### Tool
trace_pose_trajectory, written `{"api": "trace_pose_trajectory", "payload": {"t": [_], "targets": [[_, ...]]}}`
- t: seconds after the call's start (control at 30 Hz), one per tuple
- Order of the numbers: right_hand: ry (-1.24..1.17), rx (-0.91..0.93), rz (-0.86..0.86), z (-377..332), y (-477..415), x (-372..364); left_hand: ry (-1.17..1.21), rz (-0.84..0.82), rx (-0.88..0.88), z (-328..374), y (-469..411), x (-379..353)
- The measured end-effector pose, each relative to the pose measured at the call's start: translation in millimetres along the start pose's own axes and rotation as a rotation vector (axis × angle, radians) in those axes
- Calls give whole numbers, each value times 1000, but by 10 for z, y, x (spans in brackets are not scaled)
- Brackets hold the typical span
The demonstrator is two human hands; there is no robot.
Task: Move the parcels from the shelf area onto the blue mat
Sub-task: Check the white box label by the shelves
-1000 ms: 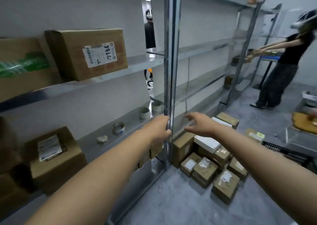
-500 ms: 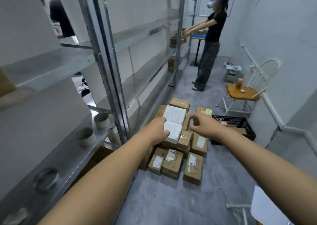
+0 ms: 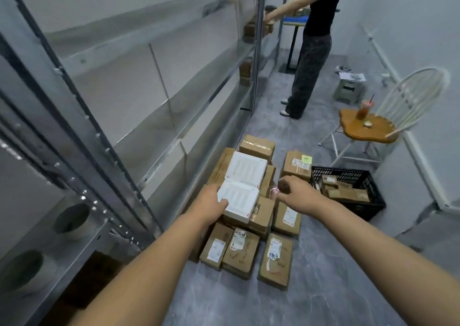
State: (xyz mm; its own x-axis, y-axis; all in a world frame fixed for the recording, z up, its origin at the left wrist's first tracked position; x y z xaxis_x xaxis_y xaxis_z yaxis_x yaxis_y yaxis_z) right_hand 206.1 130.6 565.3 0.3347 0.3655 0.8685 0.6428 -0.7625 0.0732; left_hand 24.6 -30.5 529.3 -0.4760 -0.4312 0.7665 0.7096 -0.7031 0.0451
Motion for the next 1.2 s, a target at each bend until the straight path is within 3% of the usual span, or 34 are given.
{"api": "trace_pose_trajectory", "payload": {"t": [0.23, 0.47, 0.7, 0.97, 1.2], "targets": [[-30, -62, -107, 283, -1108, -470, -4, -153, 110, -143, -894, -632], [75, -137, -199, 625, -2406, -1376, 62, -234, 302, -767, -2057, -1433], [89, -198, -193, 1233, -3515, -2496, 9, -241, 267, -1559, -3266, -2464], [-118, -496, -217, 2281, -3712, -4101, -160, -248, 253, -2625, -4038, -3748], [-366, -778, -255, 2774, -3536, -5025, -330, -266, 294, -3051, -4318, -4497]]}}
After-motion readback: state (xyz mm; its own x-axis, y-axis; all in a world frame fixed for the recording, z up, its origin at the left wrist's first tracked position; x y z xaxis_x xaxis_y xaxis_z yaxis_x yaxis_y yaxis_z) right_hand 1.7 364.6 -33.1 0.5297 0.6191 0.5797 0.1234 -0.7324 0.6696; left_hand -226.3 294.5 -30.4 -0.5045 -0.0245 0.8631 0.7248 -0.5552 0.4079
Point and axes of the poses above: each hand's wrist, its own y-axis away from the middle knuckle, its own x-axis out of the back of the hand, z = x × y, the point moved 3 cm from there along -y, towards the middle knuckle, and after that the axes turned 13 degrees about z, right-handed, at the moved point
